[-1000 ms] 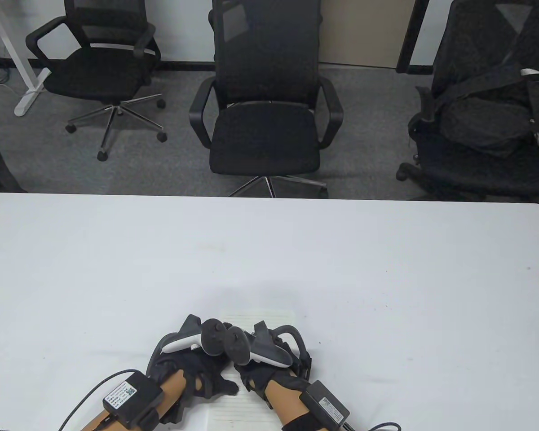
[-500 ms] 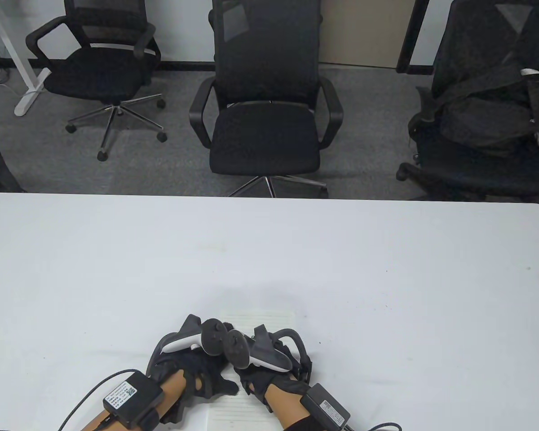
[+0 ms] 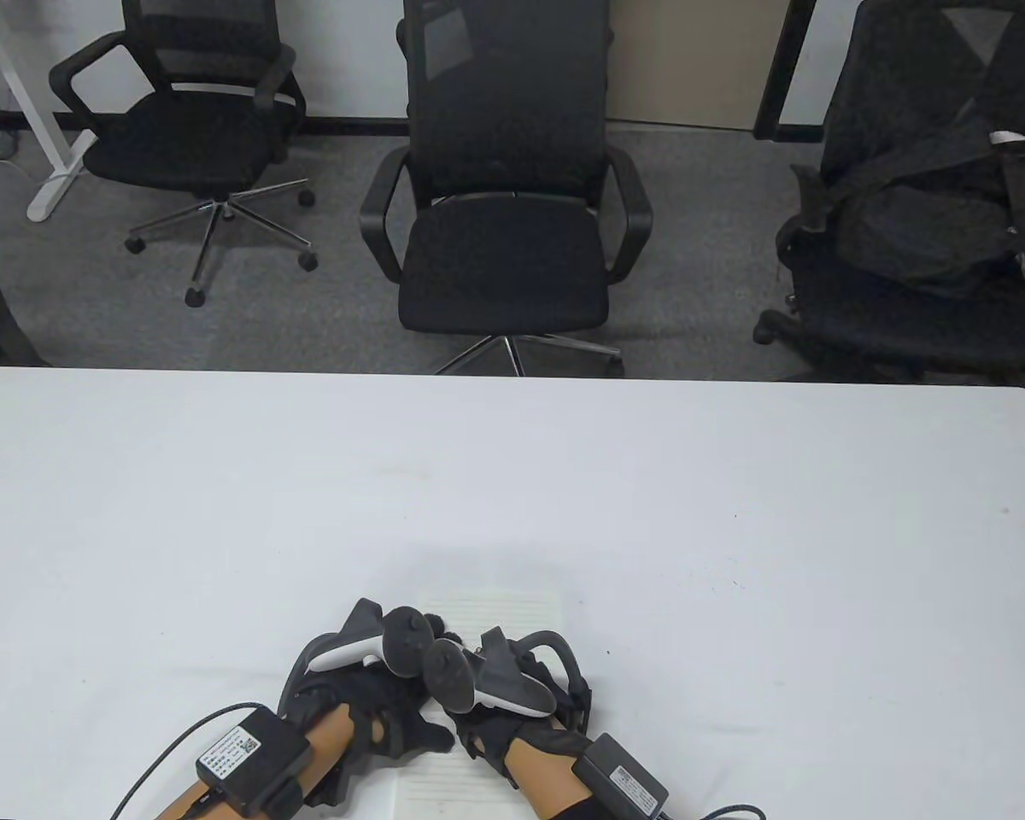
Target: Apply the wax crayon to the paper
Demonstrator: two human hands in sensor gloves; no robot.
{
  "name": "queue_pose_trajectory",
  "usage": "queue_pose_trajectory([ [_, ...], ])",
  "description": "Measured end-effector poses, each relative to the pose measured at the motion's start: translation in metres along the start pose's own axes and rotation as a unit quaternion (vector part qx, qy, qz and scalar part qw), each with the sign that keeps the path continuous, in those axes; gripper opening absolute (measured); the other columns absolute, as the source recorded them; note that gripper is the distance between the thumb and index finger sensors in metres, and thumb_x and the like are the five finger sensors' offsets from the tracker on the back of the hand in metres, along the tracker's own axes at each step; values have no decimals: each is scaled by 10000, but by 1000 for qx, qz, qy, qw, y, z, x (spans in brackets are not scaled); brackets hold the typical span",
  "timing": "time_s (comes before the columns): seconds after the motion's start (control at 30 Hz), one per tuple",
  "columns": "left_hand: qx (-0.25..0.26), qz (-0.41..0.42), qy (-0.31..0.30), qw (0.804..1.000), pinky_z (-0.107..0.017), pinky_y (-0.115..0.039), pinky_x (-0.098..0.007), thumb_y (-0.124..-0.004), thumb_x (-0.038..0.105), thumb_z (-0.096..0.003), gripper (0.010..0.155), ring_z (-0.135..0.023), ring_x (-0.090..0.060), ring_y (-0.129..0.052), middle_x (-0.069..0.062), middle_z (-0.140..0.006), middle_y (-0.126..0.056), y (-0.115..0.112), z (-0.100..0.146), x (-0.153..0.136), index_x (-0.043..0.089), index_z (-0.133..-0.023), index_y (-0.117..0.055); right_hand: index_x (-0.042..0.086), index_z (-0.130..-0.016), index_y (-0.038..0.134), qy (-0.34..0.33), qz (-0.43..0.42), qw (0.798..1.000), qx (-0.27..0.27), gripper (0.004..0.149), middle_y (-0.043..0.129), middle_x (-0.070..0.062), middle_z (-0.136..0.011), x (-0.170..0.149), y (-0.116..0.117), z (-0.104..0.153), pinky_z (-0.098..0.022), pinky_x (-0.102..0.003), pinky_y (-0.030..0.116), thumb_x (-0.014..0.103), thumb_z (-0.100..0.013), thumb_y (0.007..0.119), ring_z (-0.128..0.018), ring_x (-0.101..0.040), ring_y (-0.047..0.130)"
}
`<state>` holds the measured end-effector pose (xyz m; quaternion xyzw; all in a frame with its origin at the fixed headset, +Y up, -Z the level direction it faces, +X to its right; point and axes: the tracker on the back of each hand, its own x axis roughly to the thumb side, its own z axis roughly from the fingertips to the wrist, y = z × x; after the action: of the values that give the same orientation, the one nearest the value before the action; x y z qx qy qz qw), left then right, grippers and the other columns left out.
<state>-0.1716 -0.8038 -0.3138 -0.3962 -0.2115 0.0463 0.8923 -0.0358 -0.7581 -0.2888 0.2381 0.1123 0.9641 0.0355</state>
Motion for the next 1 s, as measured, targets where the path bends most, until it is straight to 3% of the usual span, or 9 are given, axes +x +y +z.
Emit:
queue_pose_trajectory([
  [0.17,0,0,0,1000,-729,-25,-607,-749,793,-364,1036,-1050,-163,130,186,-1055,139,0,0,0,500,-1026,-8,221,-743,868,23,28,997,-74,396,998,-63,-588,-1,1,2,-385,-460,875,376,-379,869,-346,-187,1008],
  [0.33,0,0,0,1000,-728,-23,-607,-749,793,-363,1038,-1050,-163,131,186,-1054,140,0,0,0,498,-1027,-7,209,-747,866,10,-4,1000,2,397,995,-73,-593,-3,-1,-1,-395,-469,868,369,-384,871,-355,-195,1007],
  [0.5,0,0,0,1000,-729,-24,-607,-748,793,-362,1036,-1050,-162,131,187,-1054,140,0,0,0,501,-1025,-8,226,-745,864,45,38,994,-97,397,997,-57,-591,-7,1,-1,-386,-454,878,380,-379,865,-349,-182,1009],
  [0.6,-1,0,0,1000,-728,-24,-607,-749,792,-363,1037,-1049,-163,131,185,-1054,140,0,0,0,500,-1025,-7,211,-740,870,34,12,997,-71,395,996,-74,-586,-8,0,-1,-384,-465,873,368,-377,871,-345,-194,1007],
  [0.67,-1,0,0,1000,-727,-22,-607,-748,793,-364,1037,-1049,-161,132,185,-1053,142,-1,0,0,500,-1025,-4,210,-751,863,9,-19,999,31,397,994,-72,-595,-9,-2,-3,-397,-469,869,370,-388,867,-358,-194,1007],
  [0.7,-1,0,0,1000,-727,-22,-607,-748,793,-363,1037,-1049,-162,134,186,-1053,142,-1,0,0,500,-1025,-6,207,-757,861,17,-30,999,37,398,991,-78,-602,-9,-1,-2,-405,-475,863,365,-391,869,-366,-200,1005],
  [0.87,-1,0,-1,1000,-727,-22,-607,-748,792,-363,1038,-1048,-162,133,186,-1052,142,-1,0,0,501,-1025,-4,226,-745,866,53,18,995,-85,393,995,-61,-595,-13,0,-4,-389,-457,875,377,-382,864,-354,-185,1009],
  [0.93,0,0,-1,1000,-727,-22,-607,-747,793,-364,1036,-1049,-162,133,186,-1053,140,-1,0,0,500,-1026,-5,218,-742,867,49,6,996,-77,394,996,-67,-590,-14,0,-4,-387,-461,874,371,-380,867,-351,-189,1008],
  [1.0,0,0,-1,1000,-727,-22,-607,-748,792,-364,1037,-1049,-163,133,184,-1054,141,-1,0,0,499,-1026,-5,210,-747,865,17,-7,1000,-19,396,994,-74,-591,-13,-2,-5,-390,-467,872,368,-383,866,-352,-194,1008],
])
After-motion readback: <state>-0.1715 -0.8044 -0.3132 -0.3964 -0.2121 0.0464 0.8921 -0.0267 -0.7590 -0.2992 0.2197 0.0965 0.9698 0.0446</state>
